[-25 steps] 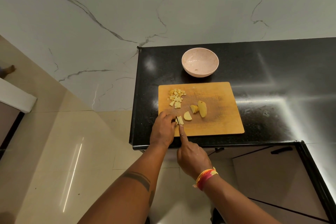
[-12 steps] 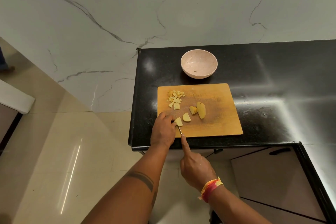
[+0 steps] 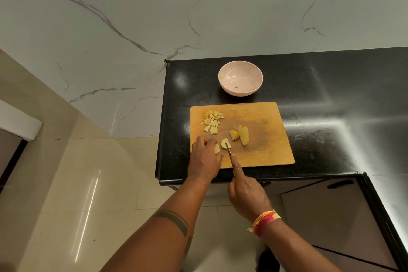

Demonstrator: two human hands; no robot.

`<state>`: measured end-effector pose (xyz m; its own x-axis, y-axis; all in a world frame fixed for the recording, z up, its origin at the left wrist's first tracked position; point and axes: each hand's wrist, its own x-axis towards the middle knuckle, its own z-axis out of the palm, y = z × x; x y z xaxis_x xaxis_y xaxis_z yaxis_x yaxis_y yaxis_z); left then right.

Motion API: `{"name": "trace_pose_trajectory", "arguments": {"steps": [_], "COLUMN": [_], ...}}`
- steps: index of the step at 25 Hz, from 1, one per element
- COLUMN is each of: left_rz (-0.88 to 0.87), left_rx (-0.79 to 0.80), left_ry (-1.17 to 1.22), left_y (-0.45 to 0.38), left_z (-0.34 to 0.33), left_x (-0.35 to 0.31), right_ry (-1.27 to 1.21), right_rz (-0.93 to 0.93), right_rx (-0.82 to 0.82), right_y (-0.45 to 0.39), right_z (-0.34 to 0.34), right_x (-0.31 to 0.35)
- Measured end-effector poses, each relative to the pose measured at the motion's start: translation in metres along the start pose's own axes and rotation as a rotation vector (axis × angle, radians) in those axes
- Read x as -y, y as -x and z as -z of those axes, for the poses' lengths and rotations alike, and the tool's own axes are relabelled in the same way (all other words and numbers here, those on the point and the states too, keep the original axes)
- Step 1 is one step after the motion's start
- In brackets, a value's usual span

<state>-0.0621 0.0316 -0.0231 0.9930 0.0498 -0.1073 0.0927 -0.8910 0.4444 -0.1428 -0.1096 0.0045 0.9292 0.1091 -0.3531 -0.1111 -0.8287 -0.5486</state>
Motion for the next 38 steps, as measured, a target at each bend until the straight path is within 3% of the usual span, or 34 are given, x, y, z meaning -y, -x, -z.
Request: {"name": "trace_pose_trajectory", "arguments": {"steps": [16, 24, 38], "left_rz": [-0.053, -0.097, 0.002], "left_rx": [0.035, 0.06, 0.008], "left_ry": [0.153, 0.067, 0.082], "left_y": [-0.005, -0.012, -0.007], "left_z": [0.008, 0.013, 0.013], "left_x": [0.023, 0.024, 0.013], "right_ry": [0.082, 0.038, 0.173], "right_rz": [0.042, 0.019, 0.041], "right_rx": [0.084, 0.05, 0.046], "right_y": [-0.015, -0.011, -0.027], "right_z": [-0.008, -0.017, -0.02], "right_x": [0.002, 0.001, 0.025]}}
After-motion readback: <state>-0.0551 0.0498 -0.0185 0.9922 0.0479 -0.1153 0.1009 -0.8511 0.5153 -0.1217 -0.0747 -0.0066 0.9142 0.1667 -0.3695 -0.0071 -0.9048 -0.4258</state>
